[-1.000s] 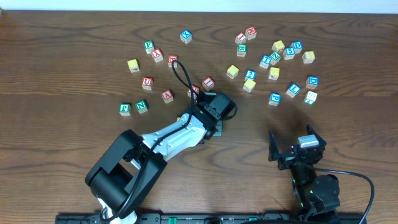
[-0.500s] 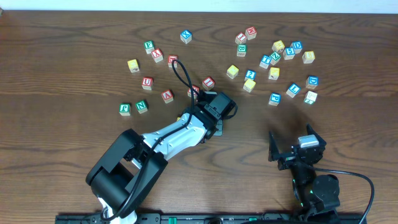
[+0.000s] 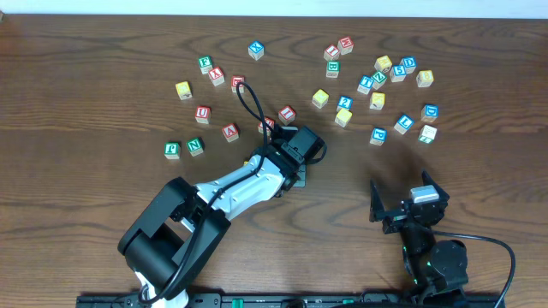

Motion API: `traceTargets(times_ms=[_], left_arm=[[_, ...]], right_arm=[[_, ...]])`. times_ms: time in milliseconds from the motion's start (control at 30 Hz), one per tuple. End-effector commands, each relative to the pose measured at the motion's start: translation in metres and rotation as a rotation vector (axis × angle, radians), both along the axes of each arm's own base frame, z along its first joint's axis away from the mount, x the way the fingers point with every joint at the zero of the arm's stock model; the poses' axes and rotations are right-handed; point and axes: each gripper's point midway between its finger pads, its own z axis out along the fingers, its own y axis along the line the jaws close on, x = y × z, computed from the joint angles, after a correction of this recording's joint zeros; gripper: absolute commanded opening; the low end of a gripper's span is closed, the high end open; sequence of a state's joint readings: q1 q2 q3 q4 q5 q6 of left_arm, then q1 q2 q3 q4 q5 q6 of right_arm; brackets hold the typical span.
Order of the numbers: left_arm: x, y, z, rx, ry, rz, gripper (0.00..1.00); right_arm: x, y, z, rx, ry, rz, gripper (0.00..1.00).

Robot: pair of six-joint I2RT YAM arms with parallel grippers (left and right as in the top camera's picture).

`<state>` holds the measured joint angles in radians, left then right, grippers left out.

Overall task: Spell out CORL
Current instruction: 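Lower the R block to the right of the O block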

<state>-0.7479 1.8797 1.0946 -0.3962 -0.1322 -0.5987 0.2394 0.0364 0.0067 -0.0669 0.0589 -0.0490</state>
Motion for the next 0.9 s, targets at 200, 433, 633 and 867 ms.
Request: traceTargets(times_ms=[200,433,633,867], left_arm=[[-0.0165,0.0,-0.0113,-0.017,0.093,-0.011,0.08],[-0.0163,0.0003,-0.0114,-0.016,0.092,-0.011,0.09],[-0.0154,0.0012,-0.0112,-0.011,0.087,-0.009,0.3],[-0.0147,0.0005,-0.0105,-0.013,0.085,-0.009,0.4]], right_arm=[[0.0001,-0.0017,-0.0003,-0.012,-0.003,-0.006,0.99],[0.0001,-0.0017,-0.0003,-0.012,-0.003,-0.006,0.99],[0.0001,-0.0017,-0.0003,-0.012,-0.002,-0.006,0.99],[0.0001,-0.0017,-0.0003,-0.012,-0.002,-0.006,0.99]])
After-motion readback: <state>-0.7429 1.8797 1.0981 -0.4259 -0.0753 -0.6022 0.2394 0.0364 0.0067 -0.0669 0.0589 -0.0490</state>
